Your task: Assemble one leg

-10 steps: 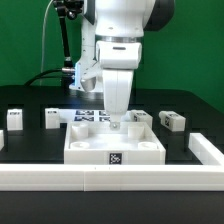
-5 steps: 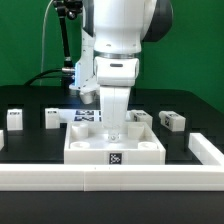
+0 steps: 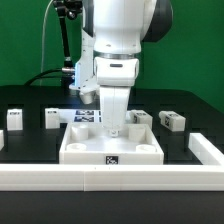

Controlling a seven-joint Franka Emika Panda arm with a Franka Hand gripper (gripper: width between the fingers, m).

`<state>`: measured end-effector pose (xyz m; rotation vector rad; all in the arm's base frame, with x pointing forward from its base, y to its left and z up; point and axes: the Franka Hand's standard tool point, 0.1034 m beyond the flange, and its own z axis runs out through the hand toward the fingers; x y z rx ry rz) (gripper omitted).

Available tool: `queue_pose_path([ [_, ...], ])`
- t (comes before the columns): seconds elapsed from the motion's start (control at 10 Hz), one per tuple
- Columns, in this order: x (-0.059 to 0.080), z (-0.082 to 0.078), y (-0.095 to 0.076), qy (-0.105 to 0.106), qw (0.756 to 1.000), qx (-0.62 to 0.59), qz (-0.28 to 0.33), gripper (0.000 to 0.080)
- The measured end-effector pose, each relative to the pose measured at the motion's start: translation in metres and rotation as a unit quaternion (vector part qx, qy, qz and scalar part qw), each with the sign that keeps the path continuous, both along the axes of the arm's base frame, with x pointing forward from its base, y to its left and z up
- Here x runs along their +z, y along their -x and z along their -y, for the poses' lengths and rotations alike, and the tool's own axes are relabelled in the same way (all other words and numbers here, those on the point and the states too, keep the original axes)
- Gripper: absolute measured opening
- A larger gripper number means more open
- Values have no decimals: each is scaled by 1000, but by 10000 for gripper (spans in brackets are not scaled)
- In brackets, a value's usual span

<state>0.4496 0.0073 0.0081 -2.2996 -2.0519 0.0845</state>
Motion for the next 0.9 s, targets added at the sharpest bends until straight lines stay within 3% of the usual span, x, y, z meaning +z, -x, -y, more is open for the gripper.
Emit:
queue_pose_path([
  [0.6,1,0,-2,0,1000,2,3,62],
  [0.9,1,-24,-12,-6,1000,27,10,62],
])
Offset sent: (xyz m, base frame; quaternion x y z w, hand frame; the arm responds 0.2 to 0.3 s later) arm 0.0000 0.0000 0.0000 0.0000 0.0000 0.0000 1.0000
